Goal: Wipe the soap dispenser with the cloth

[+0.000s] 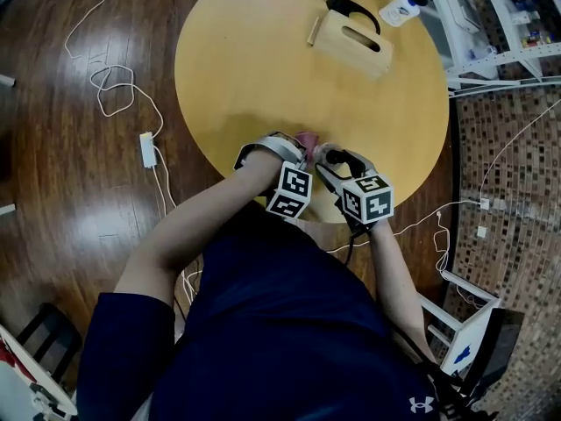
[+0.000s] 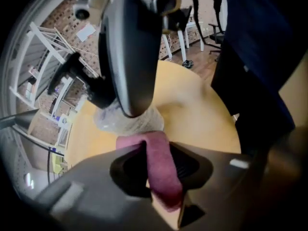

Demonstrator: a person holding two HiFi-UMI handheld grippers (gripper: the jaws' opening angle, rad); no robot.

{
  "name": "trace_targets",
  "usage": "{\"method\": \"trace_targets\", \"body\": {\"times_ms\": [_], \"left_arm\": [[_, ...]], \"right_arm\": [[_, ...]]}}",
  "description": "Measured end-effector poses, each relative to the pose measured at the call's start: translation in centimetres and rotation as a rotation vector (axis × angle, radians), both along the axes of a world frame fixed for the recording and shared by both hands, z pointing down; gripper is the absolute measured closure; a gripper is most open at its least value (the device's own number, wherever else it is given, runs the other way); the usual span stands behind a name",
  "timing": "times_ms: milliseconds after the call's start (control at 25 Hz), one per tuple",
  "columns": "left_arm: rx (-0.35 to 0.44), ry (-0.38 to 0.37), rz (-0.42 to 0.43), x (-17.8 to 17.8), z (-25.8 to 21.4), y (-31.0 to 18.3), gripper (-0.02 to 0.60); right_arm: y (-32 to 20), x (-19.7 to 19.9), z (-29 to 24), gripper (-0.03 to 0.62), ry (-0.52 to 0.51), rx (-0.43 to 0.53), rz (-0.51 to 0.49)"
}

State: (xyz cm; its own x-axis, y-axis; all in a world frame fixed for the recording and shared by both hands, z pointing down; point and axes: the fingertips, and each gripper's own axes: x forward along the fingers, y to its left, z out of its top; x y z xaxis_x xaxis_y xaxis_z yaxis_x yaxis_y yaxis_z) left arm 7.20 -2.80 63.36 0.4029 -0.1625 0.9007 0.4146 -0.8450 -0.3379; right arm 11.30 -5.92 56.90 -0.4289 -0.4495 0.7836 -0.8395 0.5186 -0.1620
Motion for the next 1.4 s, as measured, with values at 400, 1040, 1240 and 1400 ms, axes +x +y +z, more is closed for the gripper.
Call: {"method": "trace_targets", "body": {"times_ms": [400,1040,1240,1400], "left_arm": [[-0.012,0.101,0.110,-0.2,-5.9,2.6,0.474],[0.211,0.083,0.102,0.0,-6.4,-1.7,0.474],[0.139,-0.005,0.079,-1.2,-1.4,-1.8,0.474],[0.095,-0.057,0.103,-0.5,2.4,-0.7,0.474]], "right_arm": [[0.3,-0.2,-1.2,0.230,-0.072,0.068,-0.265],[1.4,-0.5,0.0,0.273,0.059,0.089,-0.509],[0.4,0.0,-1.9,0.221,-0.058,0.076,-0.130],[1.3,-0.4,-0.8,0.219,-0.045,-0.024,0.066]]}}
